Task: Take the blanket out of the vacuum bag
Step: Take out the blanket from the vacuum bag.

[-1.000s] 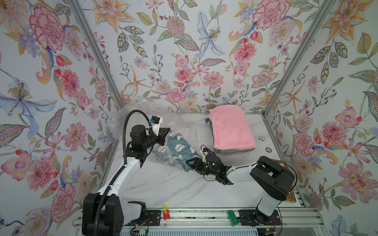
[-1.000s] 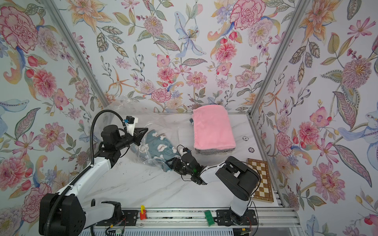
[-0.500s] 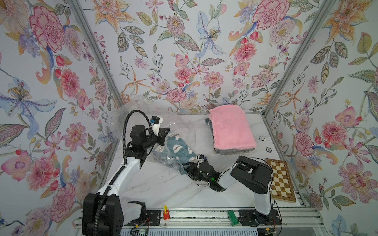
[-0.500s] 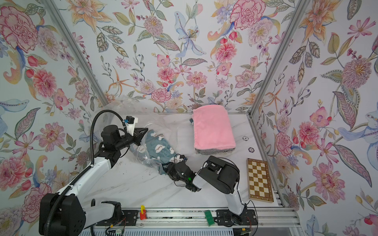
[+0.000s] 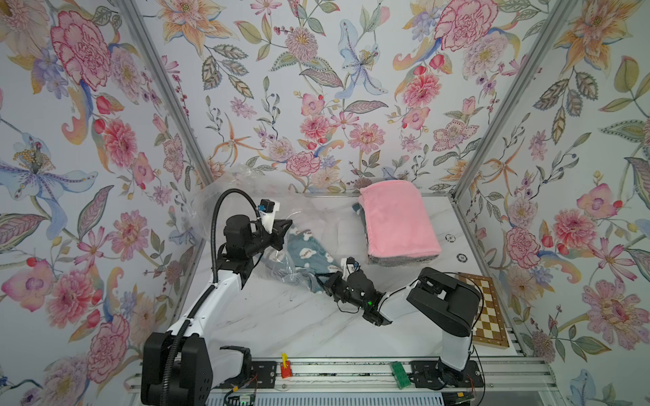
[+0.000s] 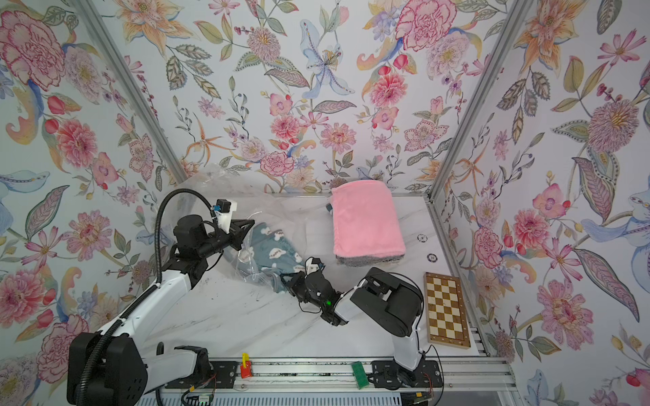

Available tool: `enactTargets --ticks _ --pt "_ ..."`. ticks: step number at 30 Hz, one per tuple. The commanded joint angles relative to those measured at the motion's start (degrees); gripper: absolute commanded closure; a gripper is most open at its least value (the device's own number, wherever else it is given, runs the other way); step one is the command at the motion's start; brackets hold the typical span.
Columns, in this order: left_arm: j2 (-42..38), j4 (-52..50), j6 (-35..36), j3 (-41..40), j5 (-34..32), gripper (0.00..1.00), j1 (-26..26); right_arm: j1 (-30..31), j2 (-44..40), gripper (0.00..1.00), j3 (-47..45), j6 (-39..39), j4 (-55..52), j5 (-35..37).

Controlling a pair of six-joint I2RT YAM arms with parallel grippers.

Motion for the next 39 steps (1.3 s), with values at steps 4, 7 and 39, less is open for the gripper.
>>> enactTargets --ticks 4,7,39 --pt "-0.15 1.25 0.39 -0.18 0.89 1.0 0.48 -1.0 -8.21 1.0 6.23 -9.28 -13.96 -2.65" --pt "-0.06 1.17 0.47 -0.09 0.69 1.0 0.53 -2.04 -10.79 1.0 9.88 -12.59 -19.67 -4.85" --pt "-0.01 0.27 1.27 0.17 0.02 1.0 0.46 -11.5 -33.38 1.0 27.15 -24.88 -58.99 -9.49"
